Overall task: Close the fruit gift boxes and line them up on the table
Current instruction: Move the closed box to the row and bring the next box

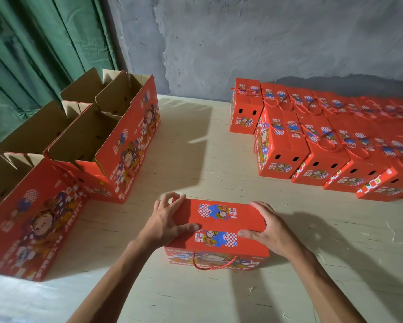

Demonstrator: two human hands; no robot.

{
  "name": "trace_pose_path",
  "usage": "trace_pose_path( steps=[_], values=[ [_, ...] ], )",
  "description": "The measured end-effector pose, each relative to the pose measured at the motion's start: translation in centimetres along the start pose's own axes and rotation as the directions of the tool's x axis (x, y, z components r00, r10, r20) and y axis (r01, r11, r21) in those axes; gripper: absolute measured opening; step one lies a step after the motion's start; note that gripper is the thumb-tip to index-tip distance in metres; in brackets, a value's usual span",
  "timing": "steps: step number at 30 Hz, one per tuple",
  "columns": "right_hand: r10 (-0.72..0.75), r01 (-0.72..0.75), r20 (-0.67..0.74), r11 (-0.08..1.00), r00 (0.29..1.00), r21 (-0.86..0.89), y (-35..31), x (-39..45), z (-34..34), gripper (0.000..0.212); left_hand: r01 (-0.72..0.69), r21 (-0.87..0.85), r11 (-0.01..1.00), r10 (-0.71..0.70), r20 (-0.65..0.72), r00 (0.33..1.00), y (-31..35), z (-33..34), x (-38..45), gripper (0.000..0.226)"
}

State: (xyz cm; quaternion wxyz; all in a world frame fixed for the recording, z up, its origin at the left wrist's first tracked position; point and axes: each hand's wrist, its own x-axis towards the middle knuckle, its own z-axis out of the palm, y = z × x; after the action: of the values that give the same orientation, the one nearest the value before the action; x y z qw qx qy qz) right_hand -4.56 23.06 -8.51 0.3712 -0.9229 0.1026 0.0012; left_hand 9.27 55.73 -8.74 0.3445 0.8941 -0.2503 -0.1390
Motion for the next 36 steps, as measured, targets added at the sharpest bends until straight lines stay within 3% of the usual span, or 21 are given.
trace_pose_path(
  steps=[7,11,16,19,22,27,31,36],
  values=[
    [-0.019,0.024,0.031,0.989,0.999,-0.148,-0.3,0.7,-0.5,0.11,-0.103,0.183,0.978,0.102,0.016,0.995,0.3,-1.2,1.4,0.108],
    [-0.042,0.046,0.027,0.984,0.999,-0.174,-0.6,0.6,-0.3,0.094,-0.141,0.217,0.966,0.142,0.01,0.99,0.5,-1.5,2.4,0.1],
    [-0.087,0.099,0.054,0.958,0.995,-0.27,-0.4,0.6,0.1,0.072,0.0,0.025,1.0,-0.004,0.169,0.986,0.7,-1.6,3.3,0.092],
    [-0.078,0.096,0.071,0.95,0.994,-0.297,-0.4,0.8,0.3,0.07,-0.045,0.025,0.999,0.041,0.155,0.987,0.3,-1.3,3.5,0.086],
    [-0.075,0.094,0.07,0.939,0.995,-0.331,-0.5,0.6,0.2,0.068,-0.135,0.132,0.982,0.106,0.203,0.973,0.4,-1.8,4.2,0.09],
    [-0.091,0.113,0.074,0.918,0.993,-0.38,-0.9,0.5,0.2,0.072,-0.179,0.415,0.892,0.067,0.27,0.96,2.9,-1.4,5.7,0.101],
    [-0.07,0.091,0.072,0.926,0.995,-0.366,-0.8,0.5,0.5,0.073,-0.217,0.383,0.898,0.105,0.292,0.951,4.3,-0.2,6.1,0.094],
    [-0.068,0.091,0.077,0.933,0.995,-0.348,-0.8,0.6,0.7,0.071,-0.254,0.416,0.873,0.165,0.239,0.957,4.2,2.0,5.4,0.108]
  ],
)
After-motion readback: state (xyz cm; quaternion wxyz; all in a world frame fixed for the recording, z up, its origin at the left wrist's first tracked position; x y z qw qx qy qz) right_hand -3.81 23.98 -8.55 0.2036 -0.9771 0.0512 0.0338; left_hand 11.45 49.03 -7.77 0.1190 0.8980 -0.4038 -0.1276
